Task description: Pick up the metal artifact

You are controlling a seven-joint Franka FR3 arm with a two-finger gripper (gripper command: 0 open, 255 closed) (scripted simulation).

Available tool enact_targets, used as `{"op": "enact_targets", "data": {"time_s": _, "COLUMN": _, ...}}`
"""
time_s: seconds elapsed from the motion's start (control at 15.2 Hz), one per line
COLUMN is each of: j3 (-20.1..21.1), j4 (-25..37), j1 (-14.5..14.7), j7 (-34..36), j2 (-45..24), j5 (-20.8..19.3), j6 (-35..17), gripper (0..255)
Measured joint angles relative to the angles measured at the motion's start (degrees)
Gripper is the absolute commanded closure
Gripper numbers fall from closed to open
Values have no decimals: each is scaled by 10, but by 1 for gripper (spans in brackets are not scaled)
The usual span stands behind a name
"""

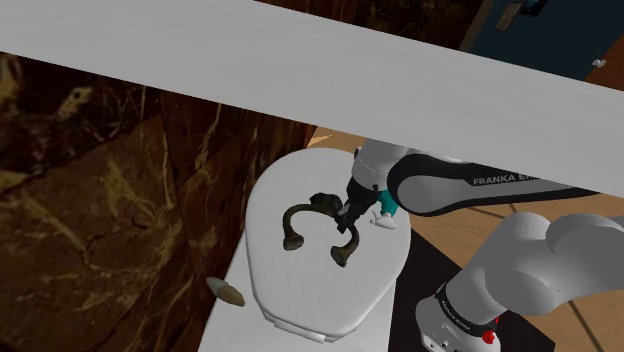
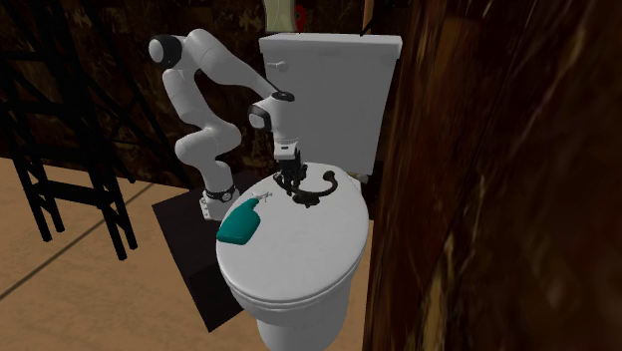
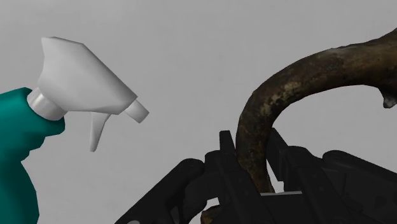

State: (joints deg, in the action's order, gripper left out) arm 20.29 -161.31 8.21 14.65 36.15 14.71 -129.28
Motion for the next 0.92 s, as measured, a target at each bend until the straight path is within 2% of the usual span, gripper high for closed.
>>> {"op": "enact_targets", "data": {"time_s": 0.33, "j3": 0, "j4": 2, "j1": 0, "j7": 1, "j2": 2, "j5": 0, "j6": 4, "gripper": 255}}
{"op": "enact_targets", "data": {"time_s": 0.92, "j3": -17, "j4": 47, "j1": -3, "j7": 0, "j2": 41, "j5": -13, "j6": 87, "gripper": 255}}
